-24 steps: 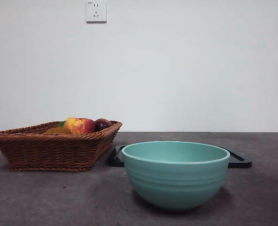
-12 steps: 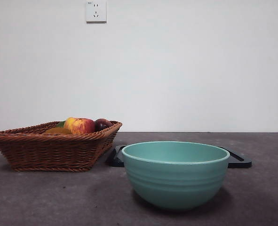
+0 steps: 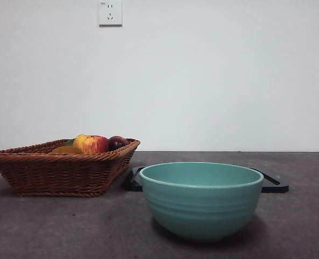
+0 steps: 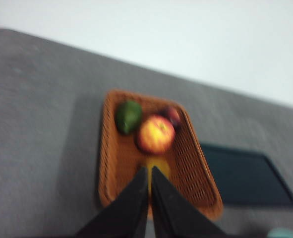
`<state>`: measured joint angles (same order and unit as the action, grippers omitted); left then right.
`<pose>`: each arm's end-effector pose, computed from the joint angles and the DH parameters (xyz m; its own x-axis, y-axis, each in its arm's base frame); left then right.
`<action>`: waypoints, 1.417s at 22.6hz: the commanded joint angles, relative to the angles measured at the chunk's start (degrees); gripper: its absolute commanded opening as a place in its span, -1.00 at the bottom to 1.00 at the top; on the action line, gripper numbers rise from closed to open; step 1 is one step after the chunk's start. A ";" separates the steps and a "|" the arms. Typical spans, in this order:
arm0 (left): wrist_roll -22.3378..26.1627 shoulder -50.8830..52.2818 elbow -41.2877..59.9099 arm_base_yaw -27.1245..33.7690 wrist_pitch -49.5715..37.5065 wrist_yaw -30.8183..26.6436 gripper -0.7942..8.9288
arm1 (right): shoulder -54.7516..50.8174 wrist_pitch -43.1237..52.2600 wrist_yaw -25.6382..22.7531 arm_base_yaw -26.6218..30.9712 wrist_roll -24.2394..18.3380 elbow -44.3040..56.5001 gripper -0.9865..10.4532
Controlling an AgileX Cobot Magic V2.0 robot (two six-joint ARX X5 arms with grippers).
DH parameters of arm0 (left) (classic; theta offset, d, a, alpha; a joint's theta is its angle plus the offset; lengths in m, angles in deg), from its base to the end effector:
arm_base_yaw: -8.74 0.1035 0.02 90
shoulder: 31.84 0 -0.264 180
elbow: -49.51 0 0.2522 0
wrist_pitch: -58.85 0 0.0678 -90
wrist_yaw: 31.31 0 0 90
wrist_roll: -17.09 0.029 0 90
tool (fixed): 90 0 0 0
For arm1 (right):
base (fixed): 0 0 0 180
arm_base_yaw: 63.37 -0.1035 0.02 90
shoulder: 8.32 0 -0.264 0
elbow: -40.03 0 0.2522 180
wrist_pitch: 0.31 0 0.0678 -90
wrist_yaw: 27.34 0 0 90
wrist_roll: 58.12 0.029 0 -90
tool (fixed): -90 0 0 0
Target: Pick up the wifruite, put it on the bowl, pick up the plate, put it on desk
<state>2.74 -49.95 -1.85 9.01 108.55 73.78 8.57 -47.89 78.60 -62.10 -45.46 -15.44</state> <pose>0.0719 -0.0072 0.2967 0.9272 -0.2560 -0.2734 0.1673 0.9362 -0.3091 0.0592 0.0067 0.3225 0.9556 0.2535 -0.1504 -0.2095 0.9430 0.2584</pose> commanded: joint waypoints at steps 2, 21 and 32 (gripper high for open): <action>8.13 -5.01 -5.31 0.09 5.33 4.83 -0.82 | 5.73 -7.54 4.17 -0.02 -5.42 -7.17 -0.82; 16.72 -16.68 -13.46 -4.44 22.53 17.31 -0.82 | 21.22 -32.63 14.69 -12.02 -16.79 -17.35 -0.82; 14.91 -16.70 -13.46 -4.50 22.77 17.31 0.01 | 21.22 -32.63 14.67 -12.81 -15.67 -17.35 -0.12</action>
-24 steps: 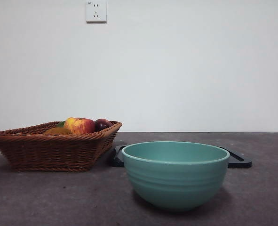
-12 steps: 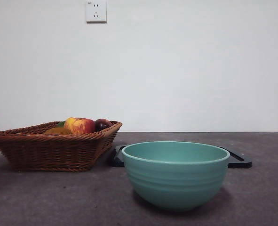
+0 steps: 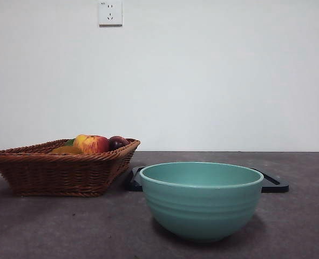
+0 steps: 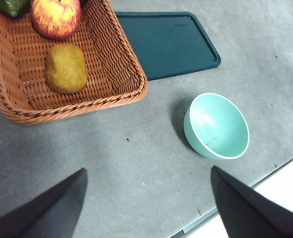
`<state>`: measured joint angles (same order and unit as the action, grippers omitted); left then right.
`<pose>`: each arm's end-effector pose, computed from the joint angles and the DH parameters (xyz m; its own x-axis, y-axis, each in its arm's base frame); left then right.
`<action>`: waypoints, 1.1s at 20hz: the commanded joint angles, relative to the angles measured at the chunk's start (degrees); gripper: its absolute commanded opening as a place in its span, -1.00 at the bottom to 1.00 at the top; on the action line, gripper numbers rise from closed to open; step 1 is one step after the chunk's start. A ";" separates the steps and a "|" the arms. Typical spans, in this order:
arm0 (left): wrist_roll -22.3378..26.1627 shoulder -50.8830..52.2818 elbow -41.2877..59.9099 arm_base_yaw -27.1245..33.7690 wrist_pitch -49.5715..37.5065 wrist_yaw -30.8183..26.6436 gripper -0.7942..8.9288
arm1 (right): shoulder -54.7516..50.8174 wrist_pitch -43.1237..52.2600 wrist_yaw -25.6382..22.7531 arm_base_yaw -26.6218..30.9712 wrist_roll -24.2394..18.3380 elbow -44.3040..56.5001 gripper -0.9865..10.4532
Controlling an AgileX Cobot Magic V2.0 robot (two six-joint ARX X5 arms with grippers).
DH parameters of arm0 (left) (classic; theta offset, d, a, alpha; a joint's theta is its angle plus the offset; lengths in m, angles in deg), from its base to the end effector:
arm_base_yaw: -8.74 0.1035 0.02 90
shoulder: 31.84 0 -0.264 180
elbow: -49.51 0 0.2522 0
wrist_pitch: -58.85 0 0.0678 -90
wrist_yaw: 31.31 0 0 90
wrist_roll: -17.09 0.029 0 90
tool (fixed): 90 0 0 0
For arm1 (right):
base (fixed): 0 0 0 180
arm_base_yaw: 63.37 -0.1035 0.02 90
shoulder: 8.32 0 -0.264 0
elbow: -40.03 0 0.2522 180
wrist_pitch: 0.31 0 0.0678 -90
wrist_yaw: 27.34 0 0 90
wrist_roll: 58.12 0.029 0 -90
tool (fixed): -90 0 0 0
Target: Pick up the wifruite, put it on the bowl, pick up the plate, put it on desk
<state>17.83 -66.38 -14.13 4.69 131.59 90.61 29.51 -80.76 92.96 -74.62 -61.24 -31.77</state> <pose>0.0885 -0.0216 0.3121 0.5754 -0.5708 -0.5858 0.4505 0.8189 -0.3555 0.0801 0.0308 0.3390 0.4847 0.6108 -0.6261 -0.5471 0.7702 0.3278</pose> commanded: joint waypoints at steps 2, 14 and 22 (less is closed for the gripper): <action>-0.17 -0.26 -1.18 -0.22 -0.31 0.46 0.01 | 0.28 0.24 0.31 -0.28 0.11 -1.03 -0.12; -3.43 -11.67 -5.05 -4.07 -9.88 -5.22 0.00 | 0.31 0.66 -0.17 -0.26 0.11 -1.03 -0.12; -3.39 -30.51 -13.22 -12.31 -14.78 -17.81 -0.01 | 0.31 0.68 -0.33 -0.26 0.09 -1.03 -0.12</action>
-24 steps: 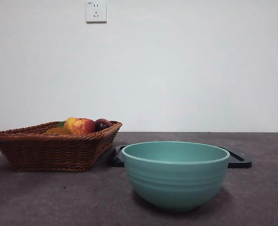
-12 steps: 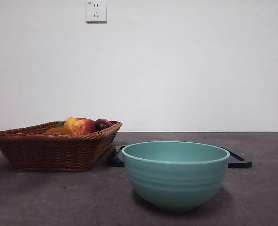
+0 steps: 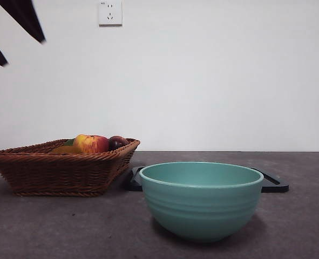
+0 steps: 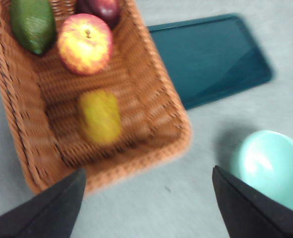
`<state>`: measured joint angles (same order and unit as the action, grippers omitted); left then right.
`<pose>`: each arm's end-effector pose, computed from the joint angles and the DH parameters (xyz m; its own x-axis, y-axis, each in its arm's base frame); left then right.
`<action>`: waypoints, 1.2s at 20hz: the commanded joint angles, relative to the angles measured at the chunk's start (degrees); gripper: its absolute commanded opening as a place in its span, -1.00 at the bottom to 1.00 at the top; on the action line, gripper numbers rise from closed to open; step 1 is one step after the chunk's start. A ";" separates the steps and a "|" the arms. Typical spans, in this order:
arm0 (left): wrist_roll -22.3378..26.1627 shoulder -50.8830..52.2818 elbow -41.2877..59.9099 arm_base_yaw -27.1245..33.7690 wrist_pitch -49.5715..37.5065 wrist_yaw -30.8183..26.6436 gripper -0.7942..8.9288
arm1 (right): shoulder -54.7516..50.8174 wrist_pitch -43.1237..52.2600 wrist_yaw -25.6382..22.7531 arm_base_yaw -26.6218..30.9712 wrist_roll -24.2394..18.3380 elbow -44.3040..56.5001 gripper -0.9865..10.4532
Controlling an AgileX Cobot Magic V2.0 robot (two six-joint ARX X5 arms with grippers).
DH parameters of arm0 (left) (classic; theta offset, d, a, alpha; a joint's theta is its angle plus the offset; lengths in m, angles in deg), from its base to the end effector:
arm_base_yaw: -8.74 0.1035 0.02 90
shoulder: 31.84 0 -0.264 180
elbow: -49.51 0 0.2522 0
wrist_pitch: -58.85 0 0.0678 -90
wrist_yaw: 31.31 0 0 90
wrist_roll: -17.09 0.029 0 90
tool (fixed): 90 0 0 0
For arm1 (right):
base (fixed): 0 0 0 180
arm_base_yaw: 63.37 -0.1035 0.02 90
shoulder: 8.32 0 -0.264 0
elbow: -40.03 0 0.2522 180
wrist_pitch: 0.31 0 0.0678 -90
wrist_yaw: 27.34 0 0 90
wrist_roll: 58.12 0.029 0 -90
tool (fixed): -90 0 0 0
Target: Pick up the wifruite, put it on the bowl, pick up the plate, put it on desk
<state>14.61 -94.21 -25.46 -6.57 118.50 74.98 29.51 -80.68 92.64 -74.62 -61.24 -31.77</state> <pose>0.1993 -0.0630 0.3224 0.5567 -0.4432 -0.7026 0.4068 0.8829 -0.2346 0.0803 0.0307 0.3390 0.4884 0.6066 -0.6273 -0.5449 0.7735 0.3238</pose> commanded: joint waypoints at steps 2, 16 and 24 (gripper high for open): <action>-0.17 -6.99 -2.75 -2.67 -4.39 -5.55 -0.01 | 0.31 0.61 0.00 -0.26 0.11 -1.03 -0.12; 0.09 -30.56 -3.06 -6.58 -18.80 -17.38 -0.01 | 0.31 0.94 0.00 -0.26 0.11 -1.03 -0.12; 0.09 -35.58 -3.06 -6.62 -20.68 -17.90 -0.02 | 0.31 0.98 0.00 -0.26 0.09 -1.01 -0.12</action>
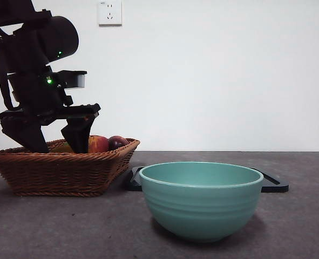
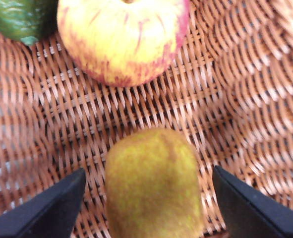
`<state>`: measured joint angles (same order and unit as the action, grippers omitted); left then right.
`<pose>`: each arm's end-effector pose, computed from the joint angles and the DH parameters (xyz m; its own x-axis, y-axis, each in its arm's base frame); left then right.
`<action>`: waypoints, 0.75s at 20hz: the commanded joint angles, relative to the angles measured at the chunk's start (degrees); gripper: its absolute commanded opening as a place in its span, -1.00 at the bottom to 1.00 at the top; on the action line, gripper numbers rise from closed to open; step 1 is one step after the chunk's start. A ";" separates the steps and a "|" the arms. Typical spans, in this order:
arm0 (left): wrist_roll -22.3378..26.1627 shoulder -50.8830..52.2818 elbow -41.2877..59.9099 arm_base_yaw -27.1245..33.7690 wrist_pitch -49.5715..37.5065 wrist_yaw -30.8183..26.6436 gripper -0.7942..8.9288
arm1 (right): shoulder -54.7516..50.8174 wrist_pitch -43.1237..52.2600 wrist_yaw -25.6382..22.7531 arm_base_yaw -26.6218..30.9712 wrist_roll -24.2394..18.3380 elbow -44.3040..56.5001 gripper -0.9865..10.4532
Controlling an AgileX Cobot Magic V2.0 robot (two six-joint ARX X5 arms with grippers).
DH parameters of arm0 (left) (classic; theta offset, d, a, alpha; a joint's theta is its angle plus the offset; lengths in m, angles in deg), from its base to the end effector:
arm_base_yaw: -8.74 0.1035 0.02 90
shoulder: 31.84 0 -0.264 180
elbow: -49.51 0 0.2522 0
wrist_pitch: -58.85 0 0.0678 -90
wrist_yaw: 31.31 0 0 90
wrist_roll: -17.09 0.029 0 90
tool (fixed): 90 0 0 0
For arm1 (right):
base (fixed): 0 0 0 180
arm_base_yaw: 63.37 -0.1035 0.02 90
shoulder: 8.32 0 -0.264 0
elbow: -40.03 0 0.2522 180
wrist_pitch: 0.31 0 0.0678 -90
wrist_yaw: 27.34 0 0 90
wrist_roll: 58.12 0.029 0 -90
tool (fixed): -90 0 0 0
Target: Pick up the wifruite, put it on the bowl, pick up the plate, put it on desk
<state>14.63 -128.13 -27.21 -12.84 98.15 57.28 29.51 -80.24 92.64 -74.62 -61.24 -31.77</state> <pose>0.3133 -0.1231 0.1986 0.4896 -0.1672 -0.8557 0.3214 0.9470 -0.0011 0.0808 0.0308 0.3395 0.4931 0.6076 -0.6227 -0.5473 0.7730 0.3208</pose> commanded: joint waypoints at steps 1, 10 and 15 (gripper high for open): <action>-0.07 -1.97 -1.31 -0.35 -0.15 -0.20 -0.07 | 0.31 0.55 0.00 -0.26 0.09 -1.01 -0.12; -0.24 1.95 -1.53 -1.16 0.39 -0.09 -0.41 | 0.31 0.52 0.00 -0.26 0.09 -1.01 -0.12; -0.35 13.68 -1.60 -4.72 1.53 5.55 -0.41 | 0.31 0.52 0.00 -0.26 0.09 -1.03 -0.12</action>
<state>14.61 -114.25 -27.64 -17.13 99.70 62.26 29.51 -80.24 92.64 -74.62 -61.24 -31.77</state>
